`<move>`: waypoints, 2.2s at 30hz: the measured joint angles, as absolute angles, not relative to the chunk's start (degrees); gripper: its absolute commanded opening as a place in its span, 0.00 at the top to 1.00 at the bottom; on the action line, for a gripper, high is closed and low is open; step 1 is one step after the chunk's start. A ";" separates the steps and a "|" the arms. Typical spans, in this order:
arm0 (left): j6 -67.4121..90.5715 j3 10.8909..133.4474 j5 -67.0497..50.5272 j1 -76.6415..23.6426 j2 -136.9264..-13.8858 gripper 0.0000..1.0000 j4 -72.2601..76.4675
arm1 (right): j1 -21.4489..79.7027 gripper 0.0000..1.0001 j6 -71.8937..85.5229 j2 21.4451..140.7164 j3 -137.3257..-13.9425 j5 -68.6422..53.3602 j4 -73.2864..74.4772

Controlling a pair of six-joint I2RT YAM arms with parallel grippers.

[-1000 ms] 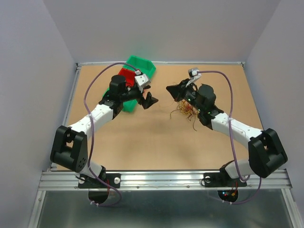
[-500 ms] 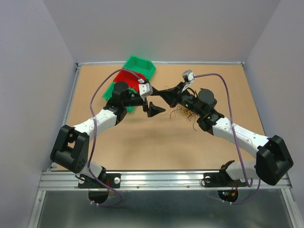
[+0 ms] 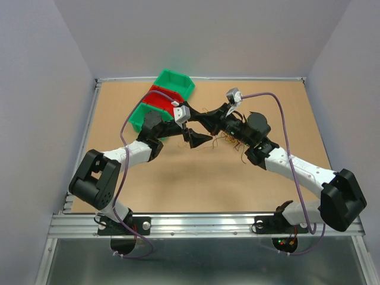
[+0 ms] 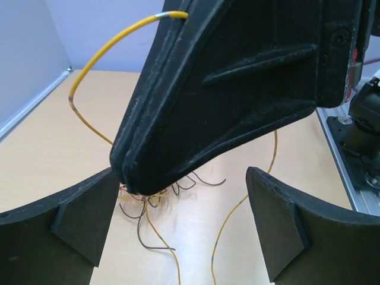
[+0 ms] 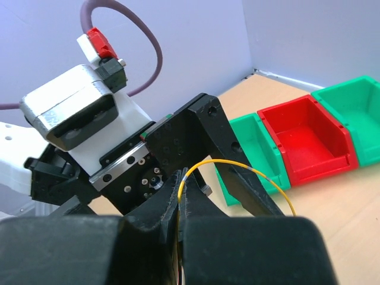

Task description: Untangle the cables

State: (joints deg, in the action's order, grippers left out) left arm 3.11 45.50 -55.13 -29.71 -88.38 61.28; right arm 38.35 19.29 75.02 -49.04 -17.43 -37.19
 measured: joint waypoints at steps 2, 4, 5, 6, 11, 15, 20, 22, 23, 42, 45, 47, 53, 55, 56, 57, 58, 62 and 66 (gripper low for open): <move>4.08 45.50 -54.59 -29.74 -88.86 0.01 62.67 | 38.35 0.99 19.33 75.02 -49.04 -17.96 -37.74; 4.03 45.45 -53.47 -29.71 -88.92 0.01 63.13 | 38.35 0.99 19.51 74.98 -49.01 -18.50 -38.11; 3.90 45.45 -52.80 -29.63 -88.92 0.01 63.42 | 38.35 0.99 19.53 74.91 -49.01 -18.70 -38.09; 3.88 45.43 -52.34 -29.56 -88.92 0.01 63.66 | 38.37 1.00 19.53 74.72 -49.01 -19.07 -38.09; 4.14 45.47 -51.35 -29.45 -89.25 0.01 64.05 | 38.37 0.99 19.94 73.23 -48.99 -20.80 -38.22; 5.06 45.50 -52.51 -29.41 -90.54 0.01 64.03 | 38.39 1.00 20.67 72.36 -48.97 -22.96 -38.33; 7.60 45.52 -55.99 -29.41 -90.80 0.01 64.84 | 38.39 1.00 21.26 72.25 -48.99 -25.36 -38.63; 8.32 45.54 -57.21 -29.43 -90.80 0.01 65.23 | 38.39 1.00 21.45 72.25 -48.97 -26.22 -38.68; 8.56 45.54 -57.45 -29.47 -90.80 0.01 65.36 | 38.39 0.99 21.50 72.25 -48.99 -26.52 -38.72; 12.12 43.40 -62.65 -34.85 -86.89 0.01 70.67 | 38.39 1.00 24.29 71.96 -43.64 -29.19 -52.36; 12.14 43.40 -62.48 -35.94 -86.89 0.01 70.91 | 38.41 0.99 24.95 72.42 -42.89 -29.19 -55.64; 12.12 43.40 -62.28 -36.32 -86.89 0.01 70.89 | 38.41 0.99 25.34 73.10 -42.89 -29.36 -57.80; 11.49 43.40 -61.01 -36.67 -86.89 0.04 70.46 | 38.52 0.99 25.36 74.63 -40.47 -28.45 -65.56; 11.40 43.40 -60.29 -36.64 -86.96 0.16 70.19 | 38.70 0.99 25.15 74.63 -39.27 -27.57 -67.18; 11.05 43.40 -59.92 -36.64 -87.09 0.22 70.06 | 38.72 0.99 24.99 74.63 -38.79 -27.18 -67.83; 10.83 43.40 -59.70 -36.64 -87.24 0.34 69.93 | 38.72 1.00 24.86 74.65 -38.59 -26.96 -68.10; 10.46 43.40 -59.40 -36.64 -87.46 0.38 69.43 | 38.72 0.99 24.73 74.67 -38.52 -26.76 -68.40; 8.99 43.53 -58.37 -36.64 -88.55 0.62 66.89 | 38.72 0.99 24.05 74.78 -38.52 -26.33 -69.58; 7.29 43.81 -58.17 -36.64 -89.10 1.00 64.42 | 38.72 0.99 23.70 74.81 -38.52 -26.30 -70.15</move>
State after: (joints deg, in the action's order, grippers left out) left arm 7.29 43.81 -58.17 -36.64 -89.10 64.42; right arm 38.72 23.70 74.81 -38.52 -26.30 -70.15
